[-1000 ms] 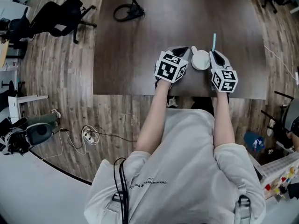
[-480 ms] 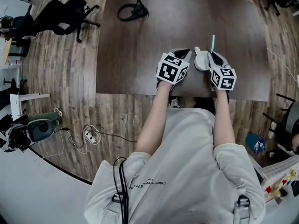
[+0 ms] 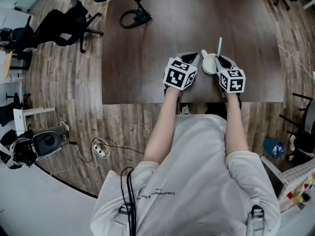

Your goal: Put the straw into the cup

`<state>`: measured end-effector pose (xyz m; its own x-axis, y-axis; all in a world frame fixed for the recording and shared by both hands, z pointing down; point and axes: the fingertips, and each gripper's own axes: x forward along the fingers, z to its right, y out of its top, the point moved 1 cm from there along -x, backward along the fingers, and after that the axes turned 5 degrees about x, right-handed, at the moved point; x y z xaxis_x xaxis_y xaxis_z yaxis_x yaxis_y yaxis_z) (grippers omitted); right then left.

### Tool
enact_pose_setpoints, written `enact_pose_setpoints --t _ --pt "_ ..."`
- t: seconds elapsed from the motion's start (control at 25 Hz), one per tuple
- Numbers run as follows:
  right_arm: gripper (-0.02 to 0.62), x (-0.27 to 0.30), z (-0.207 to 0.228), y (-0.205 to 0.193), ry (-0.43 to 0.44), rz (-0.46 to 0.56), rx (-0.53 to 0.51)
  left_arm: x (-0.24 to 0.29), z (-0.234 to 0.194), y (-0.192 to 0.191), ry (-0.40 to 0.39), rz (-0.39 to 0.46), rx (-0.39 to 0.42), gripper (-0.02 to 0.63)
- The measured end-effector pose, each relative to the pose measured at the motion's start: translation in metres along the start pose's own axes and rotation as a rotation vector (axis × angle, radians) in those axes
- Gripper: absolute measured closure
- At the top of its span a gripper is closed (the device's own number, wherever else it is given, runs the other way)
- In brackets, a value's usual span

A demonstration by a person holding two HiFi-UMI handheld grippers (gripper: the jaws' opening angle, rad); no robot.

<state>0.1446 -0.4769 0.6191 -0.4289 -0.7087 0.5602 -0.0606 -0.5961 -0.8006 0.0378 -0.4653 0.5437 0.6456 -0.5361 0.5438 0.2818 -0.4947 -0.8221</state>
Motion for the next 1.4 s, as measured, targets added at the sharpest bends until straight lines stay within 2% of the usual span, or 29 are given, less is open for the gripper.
enact_pose_setpoints --t 0.28,0.76,1.0,1.4 --pt "0.517 -0.004 -0.003 -0.014 -0.004 -0.036 0.003 0.003 0.002 -0.01 -0.001 -0.018 -0.01 0.604" --pt "0.518 -0.026 -0.007 -0.021 -0.034 0.001 0.049 0.003 0.022 -0.024 -0.044 -0.048 0.023 0.604" --pt "0.543 -0.044 -0.011 -0.028 -0.044 0.023 0.111 -0.001 0.032 -0.026 -0.067 -0.034 0.037 0.604" --pt "0.553 -0.075 -0.013 -0.03 -0.034 0.041 0.082 0.012 0.067 -0.045 -0.08 -0.056 0.013 0.604"
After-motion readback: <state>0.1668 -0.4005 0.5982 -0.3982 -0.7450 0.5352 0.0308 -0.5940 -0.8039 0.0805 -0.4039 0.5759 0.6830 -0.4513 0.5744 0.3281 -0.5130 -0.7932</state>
